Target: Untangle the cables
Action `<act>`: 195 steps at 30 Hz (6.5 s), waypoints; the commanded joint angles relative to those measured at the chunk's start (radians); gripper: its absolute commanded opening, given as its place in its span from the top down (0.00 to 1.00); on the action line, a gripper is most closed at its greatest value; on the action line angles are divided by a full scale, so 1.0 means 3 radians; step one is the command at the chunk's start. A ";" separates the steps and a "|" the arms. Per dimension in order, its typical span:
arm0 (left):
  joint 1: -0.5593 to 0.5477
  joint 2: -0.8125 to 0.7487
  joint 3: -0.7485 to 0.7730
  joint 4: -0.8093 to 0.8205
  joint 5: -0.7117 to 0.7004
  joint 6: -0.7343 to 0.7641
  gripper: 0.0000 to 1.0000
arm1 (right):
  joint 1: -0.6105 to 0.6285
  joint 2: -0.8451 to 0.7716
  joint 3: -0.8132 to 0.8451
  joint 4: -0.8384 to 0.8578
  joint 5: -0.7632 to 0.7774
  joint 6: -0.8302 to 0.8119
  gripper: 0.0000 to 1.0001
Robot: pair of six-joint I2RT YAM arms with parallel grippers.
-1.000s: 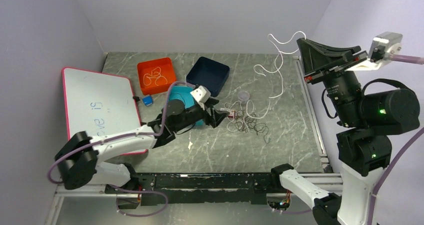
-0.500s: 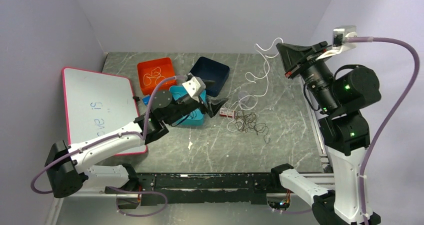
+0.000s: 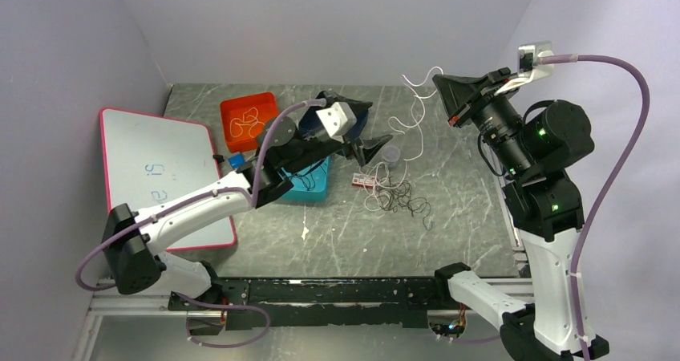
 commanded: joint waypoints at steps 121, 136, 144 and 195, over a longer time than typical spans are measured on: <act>0.3207 0.1654 0.1565 -0.2029 0.0311 -0.0250 0.93 | -0.0012 -0.0747 -0.2435 0.0630 -0.0673 0.0452 0.55; 0.3213 0.2272 0.1626 -0.2695 0.0485 -0.0233 0.92 | -0.0013 -0.0740 -0.2521 0.0661 -0.0717 0.0455 0.54; 0.3213 0.2597 0.1854 -0.2847 0.0529 -0.0229 0.78 | -0.0015 -0.0753 -0.2517 0.0621 -0.0711 0.0443 0.54; 0.2625 0.1248 -0.0056 -0.2200 -0.0792 -0.1262 0.29 | -0.0012 -0.0763 -0.2610 0.0680 -0.0809 0.0521 0.54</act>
